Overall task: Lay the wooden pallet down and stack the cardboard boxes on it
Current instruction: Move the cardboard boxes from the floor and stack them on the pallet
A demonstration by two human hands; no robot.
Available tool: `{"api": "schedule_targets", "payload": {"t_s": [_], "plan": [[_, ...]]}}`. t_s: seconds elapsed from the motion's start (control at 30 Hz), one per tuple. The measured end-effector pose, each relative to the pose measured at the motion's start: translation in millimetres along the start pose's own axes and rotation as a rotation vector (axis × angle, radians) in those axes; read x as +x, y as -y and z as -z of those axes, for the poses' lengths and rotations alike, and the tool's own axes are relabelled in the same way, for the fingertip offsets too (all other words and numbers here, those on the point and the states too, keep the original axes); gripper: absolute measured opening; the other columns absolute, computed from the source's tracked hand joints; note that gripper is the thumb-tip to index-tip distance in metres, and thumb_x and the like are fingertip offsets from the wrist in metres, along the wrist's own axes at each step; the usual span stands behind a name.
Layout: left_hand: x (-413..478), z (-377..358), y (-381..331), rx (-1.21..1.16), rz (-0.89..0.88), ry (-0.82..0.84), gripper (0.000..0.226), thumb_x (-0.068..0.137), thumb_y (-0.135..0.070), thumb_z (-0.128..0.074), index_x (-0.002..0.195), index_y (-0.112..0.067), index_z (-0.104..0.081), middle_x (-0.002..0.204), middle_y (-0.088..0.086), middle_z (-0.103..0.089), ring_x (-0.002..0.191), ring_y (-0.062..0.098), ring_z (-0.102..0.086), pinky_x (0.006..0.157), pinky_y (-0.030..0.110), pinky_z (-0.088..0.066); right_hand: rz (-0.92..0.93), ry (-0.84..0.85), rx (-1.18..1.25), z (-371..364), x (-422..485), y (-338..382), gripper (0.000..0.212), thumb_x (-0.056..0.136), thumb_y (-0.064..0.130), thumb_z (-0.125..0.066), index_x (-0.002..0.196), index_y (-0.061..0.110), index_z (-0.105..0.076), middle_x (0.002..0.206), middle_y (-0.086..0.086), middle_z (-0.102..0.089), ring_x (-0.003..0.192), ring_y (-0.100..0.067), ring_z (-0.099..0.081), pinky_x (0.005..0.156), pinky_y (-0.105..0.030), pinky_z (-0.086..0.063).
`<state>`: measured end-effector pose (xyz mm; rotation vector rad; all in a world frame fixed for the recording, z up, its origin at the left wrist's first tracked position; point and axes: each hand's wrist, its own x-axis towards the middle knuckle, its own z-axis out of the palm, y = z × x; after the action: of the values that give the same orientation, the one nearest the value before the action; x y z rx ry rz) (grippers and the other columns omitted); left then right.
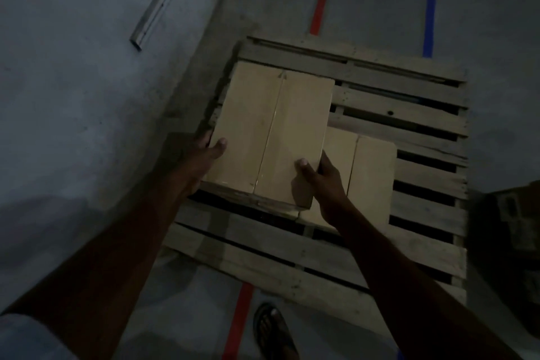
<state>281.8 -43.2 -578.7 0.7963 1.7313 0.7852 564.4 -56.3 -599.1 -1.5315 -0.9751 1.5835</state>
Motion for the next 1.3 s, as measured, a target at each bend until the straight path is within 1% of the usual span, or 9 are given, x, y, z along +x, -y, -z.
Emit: {"api": "schedule_targets", "payload": {"t_s": [0.2,0.3,0.4,0.63,0.77,0.93,1.07,1.17,1.3], "plan": [[6.6,-7.8,10.8,0.045,-0.021,0.048,0.042,0.106,-0.022,-0.053,0.147,-0.018,-0.048,0.13,0.0,-0.062,0.096,0.001,-0.061,0.078,0.018,-0.05,-0.03,-0.034,-0.019,-4.4,-0.6,-19.5,0.075,0.075,0.061,-0.074,0.139,0.027,-0.053,0.125,-0.006,-0.069,0.112,-0.035,-0.066,0.093,-0.06,-0.055],[6.7,-5.6,19.5,0.056,-0.034,0.044,0.046,0.106,-0.025,-0.052,0.15,-0.019,-0.045,0.127,-0.004,-0.059,0.097,-0.002,-0.058,0.072,0.011,-0.046,-0.029,-0.02,-0.046,-6.8,-0.4,-20.3,0.077,0.074,0.066,-0.072,0.139,0.03,-0.053,0.124,-0.005,-0.07,0.111,-0.033,-0.067,0.092,-0.059,-0.056],[5.5,-4.0,18.2,0.038,-0.022,0.037,0.046,0.106,-0.026,-0.052,0.151,-0.021,-0.045,0.126,-0.007,-0.057,0.109,0.009,-0.059,0.074,0.013,-0.045,-0.02,-0.023,-0.06,-9.8,1.0,-20.9,0.079,0.071,0.072,-0.072,0.139,0.036,-0.053,0.126,-0.002,-0.069,0.114,-0.032,-0.065,0.094,-0.058,-0.055],[12.6,-7.8,14.7,0.025,-0.044,0.061,0.043,0.107,-0.024,-0.051,0.149,-0.021,-0.046,0.124,-0.008,-0.06,0.092,-0.008,-0.055,0.074,0.015,-0.045,-0.01,-0.044,-0.042,-7.4,4.6,-21.9,0.077,0.074,0.064,-0.071,0.141,0.033,-0.052,0.127,-0.001,-0.068,0.115,-0.029,-0.065,0.096,-0.056,-0.055],[15.3,-6.5,16.6,-0.002,-0.018,0.064,0.048,0.105,-0.033,-0.053,0.151,-0.025,-0.044,0.127,-0.008,-0.058,0.109,0.012,-0.06,0.099,0.035,-0.051,-0.034,-0.051,-0.041,-9.1,3.7,-18.0,0.079,0.073,0.063,-0.07,0.141,0.029,-0.052,0.127,-0.001,-0.068,0.115,-0.028,-0.065,0.097,-0.056,-0.054],[6.4,-6.5,10.0,0.018,-0.028,0.081,0.051,0.106,-0.036,-0.05,0.154,-0.026,-0.038,0.144,-0.001,-0.052,0.122,0.02,-0.055,0.099,0.034,-0.046,-0.043,-0.058,-0.1,-9.7,2.0,-14.3,0.072,0.084,0.057,-0.068,0.146,0.029,-0.045,0.133,-0.004,-0.063,0.119,-0.029,-0.061,0.099,-0.057,-0.052],[-9.7,-25.8,10.8,0.609,-0.17,-0.129,0.061,0.11,-0.042,-0.032,0.162,-0.016,-0.014,0.168,0.008,-0.018,0.153,0.028,-0.021,0.124,0.044,-0.019,0.132,-0.143,-0.644,-28.7,-10.6,-16.0,0.071,0.106,0.035,-0.044,0.16,0.011,-0.005,0.163,-0.025,-0.018,0.149,-0.042,-0.021,0.121,-0.051,-0.025],[-15.1,-38.8,28.8,1.085,-0.417,-0.215,0.064,0.106,-0.046,-0.017,0.162,-0.015,-0.018,0.17,0.012,-0.009,0.158,0.03,-0.002,0.125,0.056,-0.001,0.44,-0.174,-1.013,-39.1,-13.0,-26.7,0.06,0.107,0.023,-0.04,0.156,-0.004,-0.019,0.162,-0.032,-0.006,0.152,-0.045,-0.001,0.122,-0.061,-0.01],[-29.0,-64.5,35.1,1.172,-0.472,-0.228,0.071,0.103,-0.062,-0.021,0.16,-0.02,-0.027,0.17,0.01,-0.014,0.158,0.029,-0.005,0.126,0.057,0.001,0.435,-0.088,-1.141,-36.0,-13.4,-23.7,0.064,0.107,0.039,-0.027,0.158,0.002,-0.015,0.167,-0.018,-0.001,0.154,-0.033,0.007,0.125,-0.055,-0.006]]}}
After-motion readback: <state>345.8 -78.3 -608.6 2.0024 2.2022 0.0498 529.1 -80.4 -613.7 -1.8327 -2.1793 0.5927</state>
